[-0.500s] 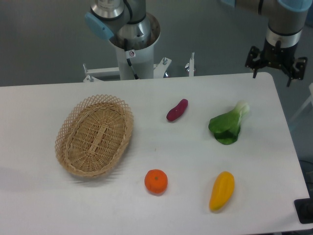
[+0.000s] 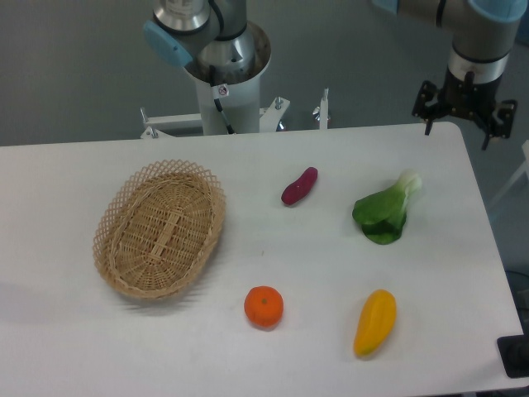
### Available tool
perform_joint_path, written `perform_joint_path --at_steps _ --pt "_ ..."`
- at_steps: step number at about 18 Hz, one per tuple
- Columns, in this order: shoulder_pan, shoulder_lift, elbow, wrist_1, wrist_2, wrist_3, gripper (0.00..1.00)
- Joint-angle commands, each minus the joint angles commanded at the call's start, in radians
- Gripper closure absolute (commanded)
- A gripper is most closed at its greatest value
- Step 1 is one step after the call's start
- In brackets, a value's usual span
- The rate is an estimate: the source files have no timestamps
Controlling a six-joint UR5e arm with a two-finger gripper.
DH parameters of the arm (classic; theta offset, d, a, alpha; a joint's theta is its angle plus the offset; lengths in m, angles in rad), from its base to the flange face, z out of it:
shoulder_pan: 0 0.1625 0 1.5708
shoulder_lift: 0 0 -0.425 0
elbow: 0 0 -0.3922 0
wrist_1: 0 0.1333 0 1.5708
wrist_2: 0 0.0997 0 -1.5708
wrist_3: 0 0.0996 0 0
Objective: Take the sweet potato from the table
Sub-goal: 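Move the open gripper over the purple sweet potato and lower it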
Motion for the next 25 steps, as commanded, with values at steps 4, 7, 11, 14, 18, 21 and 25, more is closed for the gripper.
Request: perform_joint_path --at_steps 4,7,11,14,18,21,25 --pt "-0.003 0.015 -0.069 0.071 -0.043 -0.023 0.0" --pt "-0.008 0.02 -0.146 0.149 -0.063 -0.066 0.0" --pt "-0.008 0.046 -0.236 0.194 -0.116 -0.143 0.0" --pt "-0.009 0.104 -0.333 0.197 -0.176 -0.175 0.0" --pt "-0.04 0.195 -0.491 0.226 -0.212 -0.146 0.0" --pt "-0.089 0.183 -0.557 0.321 -0.21 -0.093 0.0" --pt "-0.144 0.14 -0.568 0.342 -0.196 0.021 0.0"
